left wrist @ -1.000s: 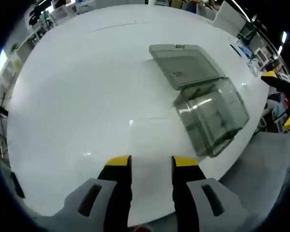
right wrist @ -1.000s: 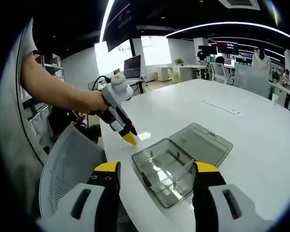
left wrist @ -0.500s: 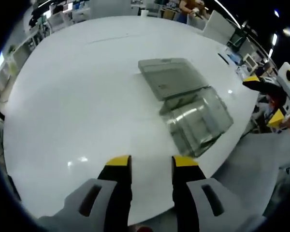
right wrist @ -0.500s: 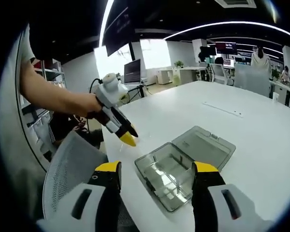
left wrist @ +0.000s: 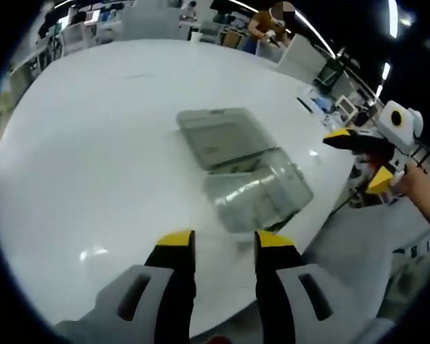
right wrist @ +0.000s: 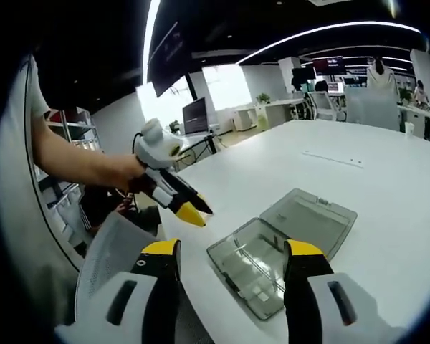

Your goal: Insert the divider into the dual guide fixture by aligning both edges with the guide slots and pushing it downward to the bottom, including one-sided entry, uneven engagement, binding, and posture correction.

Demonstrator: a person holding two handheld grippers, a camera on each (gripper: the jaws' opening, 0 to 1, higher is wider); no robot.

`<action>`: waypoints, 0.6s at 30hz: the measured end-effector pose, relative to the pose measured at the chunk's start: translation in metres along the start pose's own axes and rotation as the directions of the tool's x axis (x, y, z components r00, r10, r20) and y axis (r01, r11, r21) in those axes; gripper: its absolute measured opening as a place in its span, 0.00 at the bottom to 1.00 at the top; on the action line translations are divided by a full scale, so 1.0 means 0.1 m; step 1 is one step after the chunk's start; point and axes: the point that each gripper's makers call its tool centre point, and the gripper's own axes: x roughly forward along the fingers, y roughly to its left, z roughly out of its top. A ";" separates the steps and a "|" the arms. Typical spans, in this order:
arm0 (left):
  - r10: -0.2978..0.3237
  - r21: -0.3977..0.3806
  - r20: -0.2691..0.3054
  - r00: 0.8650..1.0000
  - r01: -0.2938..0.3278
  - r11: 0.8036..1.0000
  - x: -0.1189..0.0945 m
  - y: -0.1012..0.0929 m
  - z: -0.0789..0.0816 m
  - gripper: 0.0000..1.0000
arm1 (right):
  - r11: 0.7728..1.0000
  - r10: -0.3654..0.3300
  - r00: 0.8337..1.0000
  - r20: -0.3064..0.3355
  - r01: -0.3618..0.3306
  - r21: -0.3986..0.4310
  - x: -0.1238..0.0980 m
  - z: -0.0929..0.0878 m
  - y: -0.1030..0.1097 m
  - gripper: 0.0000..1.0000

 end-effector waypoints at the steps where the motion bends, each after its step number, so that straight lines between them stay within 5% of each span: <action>1: -0.019 0.000 0.014 1.000 0.019 1.000 0.00 -0.04 0.03 0.29 | 1.000 0.002 1.000 0.001 -0.002 0.001 0.00 0.00 0.00 0.55; 18: -0.227 0.034 0.123 0.966 0.224 0.974 -0.07 -0.40 0.26 0.29 | 0.991 0.088 0.993 0.076 -0.096 0.098 0.09 0.23 0.11 0.51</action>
